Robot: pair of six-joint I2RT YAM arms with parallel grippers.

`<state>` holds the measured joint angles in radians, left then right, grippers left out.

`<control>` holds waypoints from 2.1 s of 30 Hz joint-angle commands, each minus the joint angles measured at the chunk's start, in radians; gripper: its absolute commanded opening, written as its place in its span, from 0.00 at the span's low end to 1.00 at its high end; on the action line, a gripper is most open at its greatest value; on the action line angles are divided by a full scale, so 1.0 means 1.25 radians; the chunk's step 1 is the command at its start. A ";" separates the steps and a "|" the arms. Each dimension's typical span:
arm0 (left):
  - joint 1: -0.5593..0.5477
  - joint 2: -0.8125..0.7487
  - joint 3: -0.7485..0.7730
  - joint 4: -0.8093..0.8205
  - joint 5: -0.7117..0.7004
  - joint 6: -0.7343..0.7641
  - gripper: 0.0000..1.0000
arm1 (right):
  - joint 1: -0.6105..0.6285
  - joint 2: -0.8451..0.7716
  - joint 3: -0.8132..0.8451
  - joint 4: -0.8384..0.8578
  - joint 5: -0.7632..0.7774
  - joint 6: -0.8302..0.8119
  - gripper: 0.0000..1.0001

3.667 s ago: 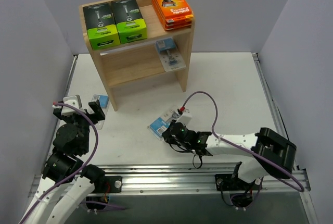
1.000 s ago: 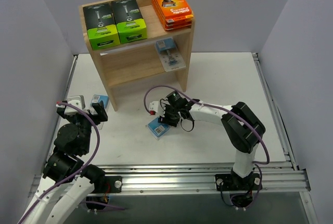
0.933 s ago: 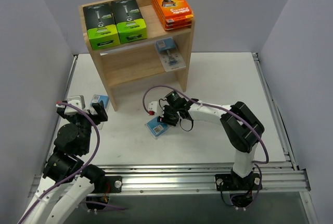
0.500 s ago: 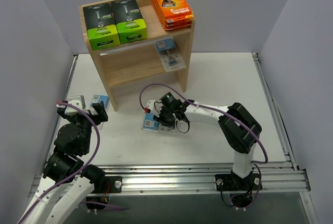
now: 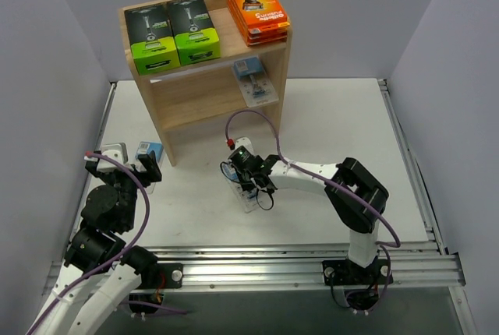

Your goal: Place and organize the shaving razors onto the shelf

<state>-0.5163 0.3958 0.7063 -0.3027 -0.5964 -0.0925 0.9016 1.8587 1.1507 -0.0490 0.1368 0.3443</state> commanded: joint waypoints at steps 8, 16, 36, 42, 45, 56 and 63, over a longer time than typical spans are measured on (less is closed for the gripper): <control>-0.003 -0.004 0.006 0.027 -0.001 0.004 0.94 | 0.029 -0.040 0.073 -0.112 0.110 0.171 0.45; -0.007 -0.007 0.007 0.029 0.006 0.004 0.94 | 0.038 -0.067 0.015 -0.107 0.088 0.165 0.50; -0.008 -0.009 0.017 0.015 0.030 0.018 0.97 | 0.092 -0.067 -0.050 -0.104 0.105 0.186 0.52; -0.009 -0.012 0.014 0.016 0.019 0.014 0.94 | 0.100 -0.092 -0.071 -0.106 0.123 0.201 0.52; -0.009 -0.010 0.014 0.016 0.018 0.014 0.94 | 0.100 -0.089 -0.075 -0.107 0.120 0.198 0.53; -0.009 -0.009 0.013 0.016 0.013 0.011 0.94 | 0.127 -0.045 -0.081 -0.090 0.103 0.208 0.48; -0.009 -0.009 0.013 0.016 0.012 0.010 0.94 | 0.129 -0.050 -0.070 -0.096 0.096 0.213 0.11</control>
<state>-0.5228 0.3901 0.7063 -0.3046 -0.5716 -0.0826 1.0557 1.7935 1.0557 -0.1371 0.2466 0.5926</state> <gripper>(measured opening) 0.941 0.467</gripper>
